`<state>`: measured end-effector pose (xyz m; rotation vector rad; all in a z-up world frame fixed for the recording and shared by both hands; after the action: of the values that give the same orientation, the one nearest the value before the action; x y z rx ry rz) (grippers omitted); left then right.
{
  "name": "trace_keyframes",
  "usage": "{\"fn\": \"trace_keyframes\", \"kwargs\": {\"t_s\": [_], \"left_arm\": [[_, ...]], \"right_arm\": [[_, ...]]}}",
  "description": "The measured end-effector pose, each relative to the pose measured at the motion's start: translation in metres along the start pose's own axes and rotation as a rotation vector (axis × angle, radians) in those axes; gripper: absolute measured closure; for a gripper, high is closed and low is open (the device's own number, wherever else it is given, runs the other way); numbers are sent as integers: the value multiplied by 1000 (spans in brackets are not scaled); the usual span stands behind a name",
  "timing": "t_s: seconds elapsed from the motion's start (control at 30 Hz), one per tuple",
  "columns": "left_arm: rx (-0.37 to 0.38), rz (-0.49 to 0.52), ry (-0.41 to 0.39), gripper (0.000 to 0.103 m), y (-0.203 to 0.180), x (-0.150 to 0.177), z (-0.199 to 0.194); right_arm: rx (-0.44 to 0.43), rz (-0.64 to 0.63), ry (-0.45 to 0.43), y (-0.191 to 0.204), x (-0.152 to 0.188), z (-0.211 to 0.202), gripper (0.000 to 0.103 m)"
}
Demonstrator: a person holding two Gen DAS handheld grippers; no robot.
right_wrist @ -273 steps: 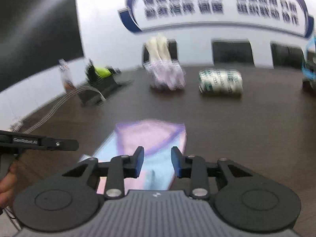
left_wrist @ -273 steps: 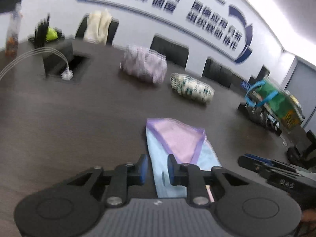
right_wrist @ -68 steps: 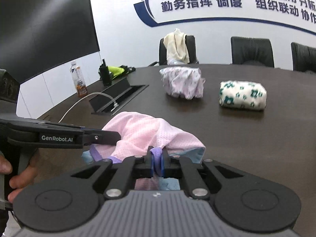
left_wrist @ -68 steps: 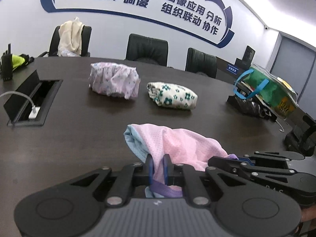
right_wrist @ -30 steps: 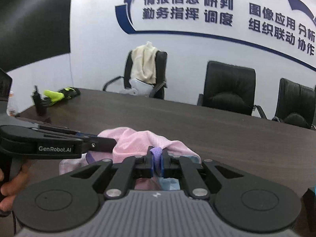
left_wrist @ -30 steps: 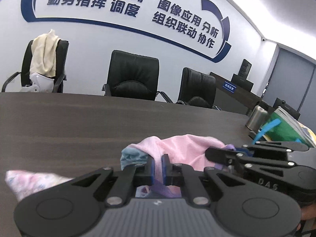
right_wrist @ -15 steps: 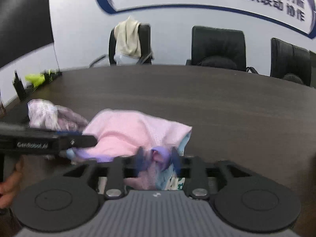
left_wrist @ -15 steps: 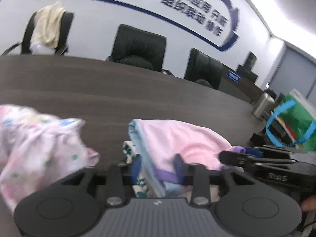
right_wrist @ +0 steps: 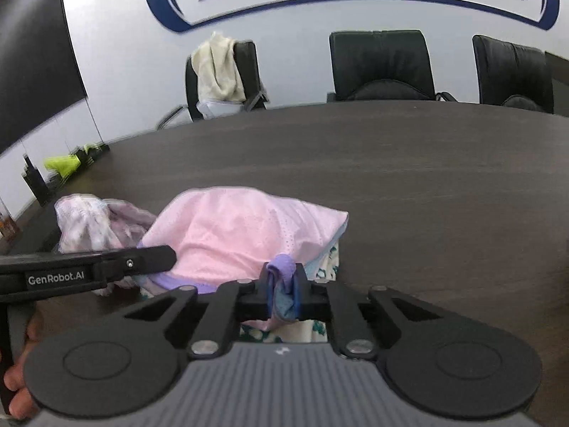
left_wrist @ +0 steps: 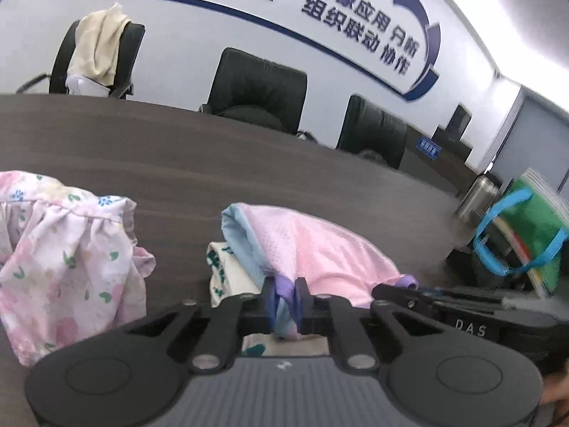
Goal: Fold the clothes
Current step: 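Carry the lifted bundle with both grippers toward the white floral bundle, then lower the bundle onto the white floral bundle and open both grippers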
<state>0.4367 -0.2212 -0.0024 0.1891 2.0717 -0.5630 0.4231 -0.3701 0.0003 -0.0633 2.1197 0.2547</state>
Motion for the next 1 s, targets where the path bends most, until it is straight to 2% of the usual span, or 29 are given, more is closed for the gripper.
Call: {"fn": "trace_keyframes", "kwargs": {"t_s": [0.03, 0.07, 0.1, 0.17, 0.23, 0.27, 0.33, 0.37, 0.4, 0.43, 0.47, 0.5, 0.53, 0.67, 0.8, 0.93, 1.0], "left_arm": [[-17, 19, -2, 73, 1, 2, -1], [-45, 37, -12, 62, 2, 4, -3], [-68, 49, -28, 60, 2, 4, -9], [-37, 65, -57, 58, -3, 1, -25], [-33, 63, -109, 57, -5, -13, -40], [-37, 60, -139, 57, -5, -22, -47], [-29, 14, -183, 57, -7, -42, -53], [-14, -16, -194, 58, -8, -50, -52], [7, -43, -196, 59, -11, -56, -48], [19, -52, -192, 61, -15, -58, -40], [24, -50, -185, 74, -19, -58, -30], [11, -37, -170, 82, -22, -55, -20], [-19, -8, -148, 94, -24, -48, -9], [-70, 63, -108, 94, -20, -14, 15], [-72, 116, -129, 92, -6, 11, 24], [-46, 158, -150, 91, -7, 14, 17], [-45, 159, -160, 83, -6, 13, 12]], "right_arm": [[24, -20, -7, -1, -2, -5, 75], [48, -41, -13, -1, -3, -9, 58], [72, -61, -20, -2, -5, -14, 51], [88, -88, -70, -2, -14, -33, 50], [103, -89, -168, -4, -31, -57, 50], [116, -84, -226, -4, -40, -68, 53], [142, -65, -296, -6, -54, -76, 71], [140, -49, -304, -6, -58, -74, 87], [140, -39, -311, -5, -60, -69, 94], [143, -44, -311, -2, -59, -59, 94], [145, -49, -312, 1, -57, -49, 96], [144, -54, -308, 5, -55, -39, 96], [135, -60, -293, 8, -50, -28, 96], [109, -84, -243, 17, -24, 10, 97], [120, -103, -199, 12, 11, 37, 97], [108, -77, -259, 5, 18, 26, 96], [110, -24, -298, -4, 15, 15, 96]]}}
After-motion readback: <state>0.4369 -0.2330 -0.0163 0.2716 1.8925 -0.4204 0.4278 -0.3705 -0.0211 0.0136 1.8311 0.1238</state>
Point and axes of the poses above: each gripper's, at about its wrist camera, not at the fingertips, and z roughly the way its jaws point, y to its left, x to its underside, the point moved 9 cm from there along z, roughly the way its jaws point, and after that the axes turned 8 degrees about -y, right-handed, at the moved point
